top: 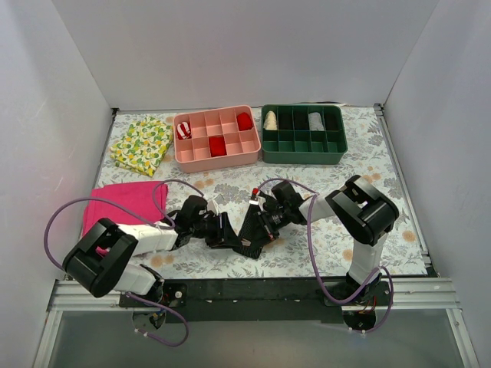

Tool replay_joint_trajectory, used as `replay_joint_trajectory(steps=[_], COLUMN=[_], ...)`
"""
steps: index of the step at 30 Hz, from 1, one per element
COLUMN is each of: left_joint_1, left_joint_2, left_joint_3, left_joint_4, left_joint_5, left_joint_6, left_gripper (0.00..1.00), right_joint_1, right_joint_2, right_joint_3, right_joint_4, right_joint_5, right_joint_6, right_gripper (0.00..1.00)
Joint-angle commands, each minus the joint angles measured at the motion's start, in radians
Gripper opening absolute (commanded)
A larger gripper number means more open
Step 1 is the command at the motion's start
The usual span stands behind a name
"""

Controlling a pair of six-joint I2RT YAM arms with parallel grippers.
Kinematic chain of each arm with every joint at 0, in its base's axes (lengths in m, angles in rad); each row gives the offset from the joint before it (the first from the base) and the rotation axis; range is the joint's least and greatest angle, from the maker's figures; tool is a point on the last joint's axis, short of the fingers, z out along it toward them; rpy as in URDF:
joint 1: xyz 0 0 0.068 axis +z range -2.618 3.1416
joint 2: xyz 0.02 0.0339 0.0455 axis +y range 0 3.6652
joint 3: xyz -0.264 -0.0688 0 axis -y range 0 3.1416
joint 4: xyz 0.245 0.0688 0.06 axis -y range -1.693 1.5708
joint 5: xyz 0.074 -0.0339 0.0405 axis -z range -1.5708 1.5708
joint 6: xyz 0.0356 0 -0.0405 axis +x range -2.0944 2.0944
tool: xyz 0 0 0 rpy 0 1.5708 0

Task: Roll the underwear
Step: Roll the underwear to the center of the board.

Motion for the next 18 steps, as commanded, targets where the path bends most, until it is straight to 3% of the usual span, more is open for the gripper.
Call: replay_joint_trajectory(steps=[1, 8, 15, 18], left_joint_1=[-0.007, -0.011, -0.016, -0.018], left_joint_2=[0.046, 0.121, 0.154, 0.157], left_joint_3=[0.034, 0.084, 0.106, 0.112], left_joint_4=[-0.088, -0.122, -0.141, -0.145], left_joint_5=[-0.146, -0.181, -0.187, -0.186], left_joint_6=[0.050, 0.033, 0.019, 0.019], left_gripper=[0.36, 0.31, 0.30, 0.30], right_joint_1=[-0.006, 0.023, 0.080, 0.109], right_joint_2=[0.024, -0.108, -0.197, -0.231], right_joint_3=[-0.003, -0.022, -0.021, -0.021], right_joint_4=[-0.059, -0.068, -0.102, -0.119], right_joint_5=[0.108, 0.167, 0.305, 0.405], right_joint_6=[-0.056, -0.080, -0.085, -0.083], right_gripper=[0.01, 0.22, 0.28, 0.36])
